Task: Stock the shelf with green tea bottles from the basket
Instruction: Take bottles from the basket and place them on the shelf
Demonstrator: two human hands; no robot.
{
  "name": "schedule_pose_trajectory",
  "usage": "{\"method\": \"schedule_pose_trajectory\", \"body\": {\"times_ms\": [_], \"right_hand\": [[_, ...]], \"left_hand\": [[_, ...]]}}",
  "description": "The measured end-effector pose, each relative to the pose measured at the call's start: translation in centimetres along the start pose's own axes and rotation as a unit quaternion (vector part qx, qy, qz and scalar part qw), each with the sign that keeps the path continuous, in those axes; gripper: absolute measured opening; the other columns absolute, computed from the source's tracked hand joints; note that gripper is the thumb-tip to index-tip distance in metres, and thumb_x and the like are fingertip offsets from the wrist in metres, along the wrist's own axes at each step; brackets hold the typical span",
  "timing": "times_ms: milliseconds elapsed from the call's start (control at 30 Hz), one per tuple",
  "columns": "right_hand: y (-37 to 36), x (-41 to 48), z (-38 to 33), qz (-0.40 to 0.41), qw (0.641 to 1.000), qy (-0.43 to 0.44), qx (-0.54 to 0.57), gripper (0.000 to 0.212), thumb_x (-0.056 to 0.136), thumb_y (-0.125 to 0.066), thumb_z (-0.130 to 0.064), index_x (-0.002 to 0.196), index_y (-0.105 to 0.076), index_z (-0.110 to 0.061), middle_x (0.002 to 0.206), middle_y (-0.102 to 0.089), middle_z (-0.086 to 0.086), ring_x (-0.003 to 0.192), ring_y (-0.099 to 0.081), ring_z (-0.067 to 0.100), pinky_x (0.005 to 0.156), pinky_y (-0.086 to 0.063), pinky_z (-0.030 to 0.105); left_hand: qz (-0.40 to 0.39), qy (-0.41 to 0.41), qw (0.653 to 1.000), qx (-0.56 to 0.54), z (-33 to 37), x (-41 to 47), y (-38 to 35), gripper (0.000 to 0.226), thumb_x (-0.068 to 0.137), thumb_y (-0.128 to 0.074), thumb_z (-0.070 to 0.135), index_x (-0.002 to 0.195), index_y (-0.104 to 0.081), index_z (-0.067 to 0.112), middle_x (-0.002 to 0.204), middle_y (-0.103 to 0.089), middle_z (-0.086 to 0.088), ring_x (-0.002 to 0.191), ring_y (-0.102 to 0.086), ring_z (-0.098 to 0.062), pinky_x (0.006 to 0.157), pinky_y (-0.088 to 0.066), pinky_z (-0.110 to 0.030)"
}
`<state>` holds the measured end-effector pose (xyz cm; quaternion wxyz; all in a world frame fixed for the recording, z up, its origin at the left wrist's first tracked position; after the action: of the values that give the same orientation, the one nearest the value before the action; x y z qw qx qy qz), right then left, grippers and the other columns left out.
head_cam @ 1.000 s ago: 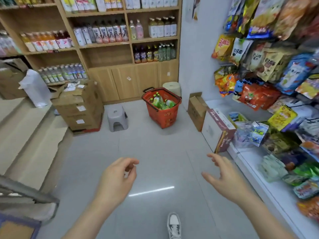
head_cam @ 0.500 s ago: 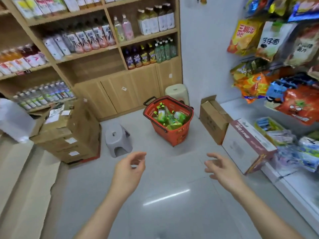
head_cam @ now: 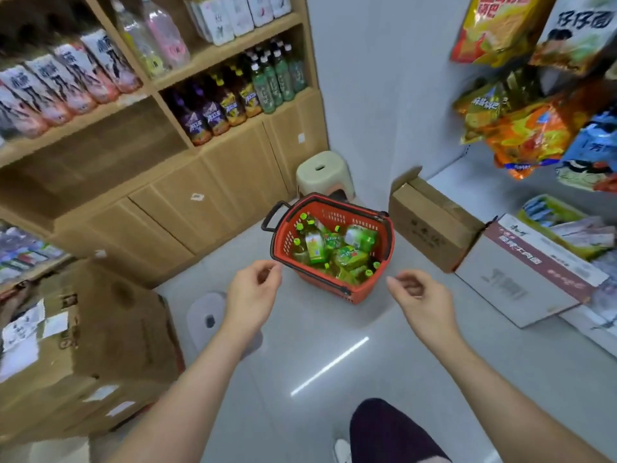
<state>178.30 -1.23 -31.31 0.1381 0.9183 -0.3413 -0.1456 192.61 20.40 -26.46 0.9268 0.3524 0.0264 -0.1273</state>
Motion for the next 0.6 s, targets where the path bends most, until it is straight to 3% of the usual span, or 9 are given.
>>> {"method": "schedule_pose_trajectory", "body": {"times_ms": [133, 267, 333, 433, 533, 600], "right_hand": [[-6.0, 7.7, 0.1, 0.081, 0.989, -0.073, 0.095, 0.018, 0.081, -0.074, -0.028, 0.078, -0.063, -0.014, 0.07, -0.065, 0.005, 0.063, -0.059, 0.013, 0.056, -0.044, 0.009], [-12.6, 16.5, 2.6, 0.119, 0.974, -0.139, 0.132, 0.026, 0.081, -0.073, -0.033, 0.086, -0.063, -0.009, 0.081, -0.068, 0.007, 0.075, -0.064, 0.019, 0.063, -0.045, 0.019], [-16.1, 20.9, 3.9, 0.08, 0.968, -0.193, 0.139, 0.034, 0.081, -0.072, -0.033, 0.102, -0.058, -0.01, 0.097, -0.064, 0.008, 0.084, -0.062, 0.019, 0.064, -0.044, 0.016], [-21.1, 26.3, 5.2, -0.019, 0.96, -0.248, 0.126, 0.049, 0.082, -0.071, -0.034, 0.122, -0.045, -0.022, 0.12, -0.052, 0.006, 0.096, -0.057, 0.016, 0.075, -0.045, 0.023], [-25.5, 30.8, 6.1, -0.056, 0.956, -0.27, 0.097, 0.072, 0.081, -0.071, -0.038, 0.141, -0.034, -0.021, 0.139, -0.042, 0.007, 0.121, -0.05, 0.022, 0.094, -0.043, 0.03], [-28.5, 33.5, 6.8, -0.062, 0.953, -0.282, 0.097, 0.079, 0.081, -0.071, -0.04, 0.145, -0.029, -0.021, 0.148, -0.037, 0.009, 0.131, -0.044, 0.024, 0.096, -0.045, 0.026]], "left_hand": [[-0.063, -0.047, 0.996, 0.034, -0.5, 12.0, -1.3, 0.012, 0.088, -0.06, 0.02, 0.079, -0.067, 0.023, 0.065, -0.063, 0.011, 0.063, -0.055, -0.01, 0.059, -0.041, -0.025], [-0.137, -0.079, 0.984, 0.083, -1.9, 23.2, -4.4, 0.032, 0.085, -0.05, -0.004, 0.099, -0.065, 0.021, 0.073, -0.059, 0.005, 0.061, -0.05, -0.005, 0.053, -0.036, -0.011], [-0.188, -0.093, 0.97, 0.122, -3.4, 28.3, -6.2, 0.043, 0.081, -0.048, -0.012, 0.108, -0.064, 0.017, 0.091, -0.062, 0.0, 0.079, -0.056, -0.007, 0.067, -0.04, -0.008], [-0.27, -0.093, 0.941, 0.182, -6.3, 35.2, -8.4, 0.045, 0.081, -0.052, -0.009, 0.116, -0.062, 0.018, 0.114, -0.062, -0.003, 0.103, -0.059, -0.017, 0.092, -0.046, -0.026], [-0.321, -0.089, 0.916, 0.223, -8.5, 41.0, -10.1, 0.04, 0.085, -0.055, 0.0, 0.12, -0.061, 0.018, 0.123, -0.06, -0.005, 0.111, -0.057, -0.019, 0.099, -0.044, -0.029], [-0.352, -0.104, 0.898, 0.243, -9.8, 44.7, -11.5, 0.04, 0.085, -0.056, 0.004, 0.123, -0.06, 0.017, 0.127, -0.058, -0.005, 0.117, -0.055, -0.02, 0.103, -0.04, -0.029]]}}
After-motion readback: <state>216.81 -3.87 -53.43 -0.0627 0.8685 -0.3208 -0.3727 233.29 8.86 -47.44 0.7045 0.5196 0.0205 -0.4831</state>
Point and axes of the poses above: each hand's wrist, its own x-axis towards the middle knuckle, its own y-axis out of the back of the hand, z = x × y, the point moved 1 cm from there along x, towards the middle knuckle
